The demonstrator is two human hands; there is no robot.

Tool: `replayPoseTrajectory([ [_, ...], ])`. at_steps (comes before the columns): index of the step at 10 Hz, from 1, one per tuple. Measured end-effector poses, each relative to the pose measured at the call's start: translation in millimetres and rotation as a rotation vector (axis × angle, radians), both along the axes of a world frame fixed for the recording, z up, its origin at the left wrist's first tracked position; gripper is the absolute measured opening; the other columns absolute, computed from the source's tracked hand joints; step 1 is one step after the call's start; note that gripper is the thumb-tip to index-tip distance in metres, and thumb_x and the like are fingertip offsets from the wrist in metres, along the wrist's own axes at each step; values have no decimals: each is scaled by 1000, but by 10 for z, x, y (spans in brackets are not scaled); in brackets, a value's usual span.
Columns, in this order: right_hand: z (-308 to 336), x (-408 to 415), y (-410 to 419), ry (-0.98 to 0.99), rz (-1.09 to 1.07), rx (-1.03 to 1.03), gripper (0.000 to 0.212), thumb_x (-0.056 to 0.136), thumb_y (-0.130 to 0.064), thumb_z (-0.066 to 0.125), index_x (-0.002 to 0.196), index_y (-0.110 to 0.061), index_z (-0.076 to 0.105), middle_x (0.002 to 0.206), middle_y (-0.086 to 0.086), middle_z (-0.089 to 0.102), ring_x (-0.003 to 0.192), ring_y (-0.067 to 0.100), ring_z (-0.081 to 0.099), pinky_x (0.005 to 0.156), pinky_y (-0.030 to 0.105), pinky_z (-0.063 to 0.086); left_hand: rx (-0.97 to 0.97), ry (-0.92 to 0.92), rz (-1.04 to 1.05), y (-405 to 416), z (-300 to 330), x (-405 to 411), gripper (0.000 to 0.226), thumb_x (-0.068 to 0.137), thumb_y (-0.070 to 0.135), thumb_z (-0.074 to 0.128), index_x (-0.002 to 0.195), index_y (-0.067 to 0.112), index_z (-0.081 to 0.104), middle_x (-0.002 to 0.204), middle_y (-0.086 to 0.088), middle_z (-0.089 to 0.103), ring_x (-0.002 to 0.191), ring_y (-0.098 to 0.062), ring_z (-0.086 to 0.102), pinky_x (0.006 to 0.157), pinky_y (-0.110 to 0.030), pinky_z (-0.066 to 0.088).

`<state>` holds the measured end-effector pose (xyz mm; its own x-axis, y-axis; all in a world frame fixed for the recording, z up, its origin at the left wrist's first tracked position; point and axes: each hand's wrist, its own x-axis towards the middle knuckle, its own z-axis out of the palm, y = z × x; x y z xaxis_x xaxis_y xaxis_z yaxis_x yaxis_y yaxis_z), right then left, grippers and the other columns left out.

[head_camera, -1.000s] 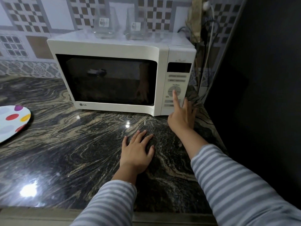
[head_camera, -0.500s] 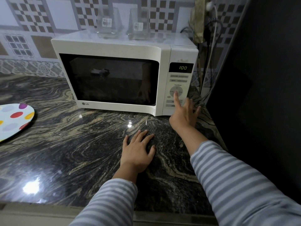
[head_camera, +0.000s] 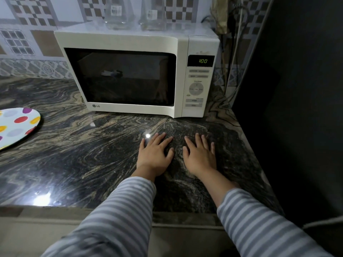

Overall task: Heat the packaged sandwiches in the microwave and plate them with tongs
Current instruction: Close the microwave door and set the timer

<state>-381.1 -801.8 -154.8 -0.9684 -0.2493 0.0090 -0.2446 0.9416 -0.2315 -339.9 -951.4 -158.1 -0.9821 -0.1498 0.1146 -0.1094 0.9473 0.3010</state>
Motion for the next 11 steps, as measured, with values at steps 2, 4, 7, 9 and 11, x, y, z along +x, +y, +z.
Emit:
replayPoseTrajectory([
  [2, -26, 29, 27, 29, -9, -16, 53, 100, -47, 22, 151, -35, 21, 162, -2, 8, 149, 19, -1, 119, 48, -1, -34, -32, -8, 4, 0, 12, 52, 97, 50, 28, 148, 42, 23, 159, 14, 17, 147, -7, 2, 119, -47, -1],
  [4, -32, 36, 40, 6, -5, -1, 53, 100, -48, 20, 152, -36, 17, 162, -3, 3, 149, 19, -4, 119, 48, -2, -61, -74, -24, -6, -2, 5, 53, 98, 50, 25, 149, 42, 17, 160, 14, 11, 148, -8, -1, 119, -49, -1],
  [7, -33, 29, 45, 11, -7, -10, 53, 99, -48, 21, 151, -36, 19, 162, -3, 5, 149, 19, -2, 119, 49, -2, -66, -68, -20, -3, -1, 6, 53, 98, 51, 25, 150, 43, 17, 160, 14, 11, 148, -7, 0, 119, -48, -2],
  [9, -35, 28, 49, 14, 0, -16, 53, 99, -48, 22, 151, -36, 20, 162, -3, 6, 149, 19, -2, 119, 49, -2, -62, -79, -21, -2, 5, 12, 53, 98, 51, 24, 149, 43, 17, 160, 14, 10, 147, -7, -2, 119, -48, -3],
  [11, -37, 32, 61, 16, 8, -17, 53, 99, -48, 22, 151, -36, 20, 162, -2, 6, 149, 19, -2, 119, 48, -2, -67, -93, -18, 8, 19, 22, 52, 98, 51, 23, 149, 43, 15, 160, 15, 8, 147, -6, -3, 119, -48, -3],
])
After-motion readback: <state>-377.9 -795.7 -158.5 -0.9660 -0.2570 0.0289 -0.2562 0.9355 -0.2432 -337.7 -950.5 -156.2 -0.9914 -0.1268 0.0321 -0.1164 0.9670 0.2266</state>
